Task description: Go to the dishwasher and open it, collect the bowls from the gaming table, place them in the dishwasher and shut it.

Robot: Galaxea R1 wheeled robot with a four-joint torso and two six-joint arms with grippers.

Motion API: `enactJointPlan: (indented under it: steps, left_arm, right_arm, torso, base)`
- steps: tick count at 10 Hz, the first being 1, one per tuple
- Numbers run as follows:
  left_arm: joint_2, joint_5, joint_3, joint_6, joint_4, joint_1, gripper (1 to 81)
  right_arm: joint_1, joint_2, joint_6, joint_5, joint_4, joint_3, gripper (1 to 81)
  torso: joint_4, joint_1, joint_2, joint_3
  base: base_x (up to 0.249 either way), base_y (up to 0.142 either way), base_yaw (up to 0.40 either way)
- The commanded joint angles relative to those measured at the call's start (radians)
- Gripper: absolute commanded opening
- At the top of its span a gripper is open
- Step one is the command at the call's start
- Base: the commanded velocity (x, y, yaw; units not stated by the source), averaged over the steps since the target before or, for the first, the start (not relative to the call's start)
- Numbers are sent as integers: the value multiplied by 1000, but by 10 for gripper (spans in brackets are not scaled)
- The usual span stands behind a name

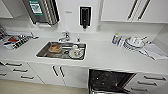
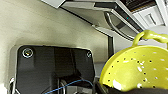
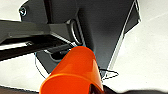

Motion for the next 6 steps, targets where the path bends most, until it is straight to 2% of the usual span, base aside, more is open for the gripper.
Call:
enactJointPlan:
  steps: [1, 2, 4, 6]
  left_arm:
    - [-49, 261, 125, -6, -69, -229, 10]
    - [-41, 314, 155, -6, -71, -296, 10]
    - [-19, 411, 223, -6, -108, -450, 10]
    - [41, 575, 269, -12, -171, -619, 10]
  right_arm:
    - [8, -11, 2, -39, -5, -2, 10]
    - [11, -8, 0, -39, -5, -2, 10]
    - [11, -7, 1, -38, -7, -2, 10]
    - [11, -7, 1, -38, -7, -2, 10]
  torso:
    - [0, 0, 0, -64]
    - [0, 0, 0, -92]
    - [0, 0, 1, -142]
    - [0, 1, 1, -184]
  base:
    - [0, 0, 0]
    - [0, 0, 0]
    - [0, 0, 0]
    - [0, 0, 0]
